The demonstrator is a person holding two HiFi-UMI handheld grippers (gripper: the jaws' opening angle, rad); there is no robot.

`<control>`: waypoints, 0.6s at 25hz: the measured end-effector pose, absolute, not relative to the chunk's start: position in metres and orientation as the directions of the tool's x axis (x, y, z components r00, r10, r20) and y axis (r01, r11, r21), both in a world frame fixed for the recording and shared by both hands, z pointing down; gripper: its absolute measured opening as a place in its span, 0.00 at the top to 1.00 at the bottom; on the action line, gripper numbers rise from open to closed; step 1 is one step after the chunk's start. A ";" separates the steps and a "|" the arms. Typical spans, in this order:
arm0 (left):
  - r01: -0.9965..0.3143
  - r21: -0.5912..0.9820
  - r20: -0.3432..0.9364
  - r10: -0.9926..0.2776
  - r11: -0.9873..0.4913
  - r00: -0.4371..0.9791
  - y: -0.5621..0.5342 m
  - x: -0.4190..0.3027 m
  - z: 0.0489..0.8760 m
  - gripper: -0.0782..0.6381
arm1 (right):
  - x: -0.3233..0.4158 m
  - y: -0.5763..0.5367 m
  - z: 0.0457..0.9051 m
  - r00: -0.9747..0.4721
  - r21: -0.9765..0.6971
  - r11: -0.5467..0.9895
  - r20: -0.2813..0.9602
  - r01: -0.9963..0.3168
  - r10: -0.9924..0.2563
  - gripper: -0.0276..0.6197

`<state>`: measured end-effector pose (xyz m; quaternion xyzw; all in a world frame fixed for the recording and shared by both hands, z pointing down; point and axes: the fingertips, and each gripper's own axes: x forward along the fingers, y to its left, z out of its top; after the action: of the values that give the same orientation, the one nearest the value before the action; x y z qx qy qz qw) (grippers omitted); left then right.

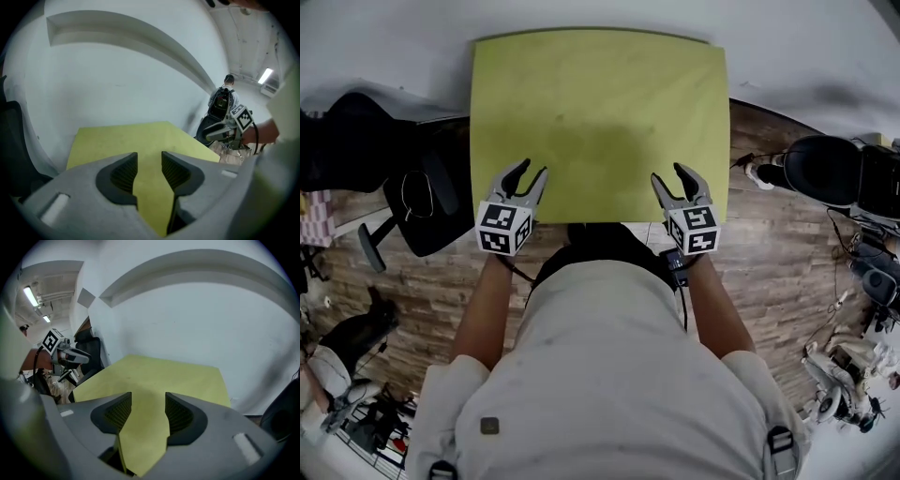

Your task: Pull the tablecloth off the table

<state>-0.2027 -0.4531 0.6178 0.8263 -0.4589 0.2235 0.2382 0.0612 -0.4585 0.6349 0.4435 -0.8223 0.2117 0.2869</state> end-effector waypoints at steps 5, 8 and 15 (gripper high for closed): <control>-0.862 0.213 0.685 -0.559 -0.460 0.467 -0.447 -0.199 0.673 0.61 | 0.063 -0.448 0.694 -0.430 -0.151 0.518 0.767 -0.842 -0.475 0.53; -0.877 0.203 0.740 -0.518 -0.436 0.429 -0.446 -0.202 0.701 0.57 | 0.066 -0.448 0.724 -0.417 -0.174 0.513 0.811 -0.841 -0.409 0.48; -0.895 0.223 0.836 -0.397 -0.386 0.380 -0.441 -0.199 0.759 0.50 | 0.075 -0.447 0.783 -0.357 -0.146 0.551 0.885 -0.822 -0.298 0.45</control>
<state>-0.1988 -0.4408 0.7595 0.7529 -0.4291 0.3552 0.3507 0.0748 -0.4469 0.7828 0.3654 -0.7664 0.3017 0.4337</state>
